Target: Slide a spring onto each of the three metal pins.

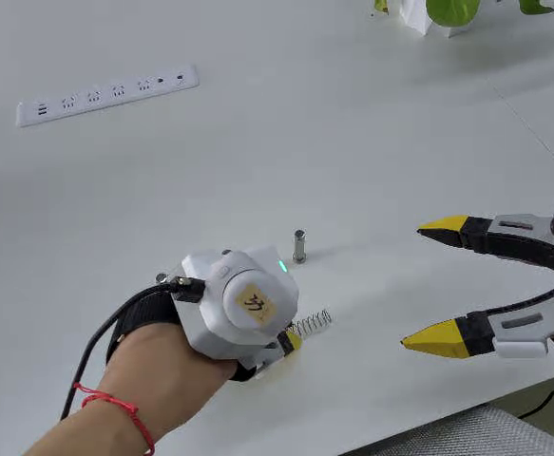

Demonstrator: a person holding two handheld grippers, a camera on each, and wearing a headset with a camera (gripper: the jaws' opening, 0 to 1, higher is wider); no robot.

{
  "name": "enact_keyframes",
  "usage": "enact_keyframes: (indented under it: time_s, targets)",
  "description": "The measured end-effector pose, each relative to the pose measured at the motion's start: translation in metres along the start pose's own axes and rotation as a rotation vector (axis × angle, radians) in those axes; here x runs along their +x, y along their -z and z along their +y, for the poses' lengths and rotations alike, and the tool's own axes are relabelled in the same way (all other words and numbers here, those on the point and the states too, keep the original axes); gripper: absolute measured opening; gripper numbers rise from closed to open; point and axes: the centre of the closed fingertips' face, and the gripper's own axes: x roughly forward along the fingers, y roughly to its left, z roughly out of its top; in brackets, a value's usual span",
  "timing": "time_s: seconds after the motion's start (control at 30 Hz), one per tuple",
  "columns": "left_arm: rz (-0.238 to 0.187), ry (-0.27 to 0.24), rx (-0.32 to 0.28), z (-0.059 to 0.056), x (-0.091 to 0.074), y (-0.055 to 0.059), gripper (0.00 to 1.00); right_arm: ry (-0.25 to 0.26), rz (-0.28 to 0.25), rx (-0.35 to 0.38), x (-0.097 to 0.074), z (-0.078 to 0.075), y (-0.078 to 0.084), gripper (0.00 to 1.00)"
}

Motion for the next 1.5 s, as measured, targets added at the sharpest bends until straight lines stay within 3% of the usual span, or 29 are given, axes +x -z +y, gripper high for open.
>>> enact_keyframes:
  time_s: [0.23,0.67,0.87,1.03,1.5]
  targets:
    - [-0.075,-0.003,-0.018,-0.002,-0.013,-0.009,0.07,-0.008,-0.004,-0.021,0.0,0.002,-0.012,0.77]
    - [-0.286,-0.014,-0.08,-0.009,-0.055,-0.033,0.07,-0.065,-0.021,-0.069,0.003,0.019,-0.052,0.64]
    - [-0.399,-0.028,-0.112,-0.01,-0.081,-0.045,0.07,-0.122,-0.021,-0.095,0.004,0.035,-0.075,0.49]
    - [-0.482,-0.039,-0.106,-0.014,-0.1,-0.054,0.07,-0.173,-0.026,-0.117,0.008,0.049,-0.093,0.4]
    - [-0.646,-0.043,-0.11,-0.024,-0.139,-0.065,0.07,-0.292,-0.018,-0.126,0.016,0.071,-0.123,0.22]
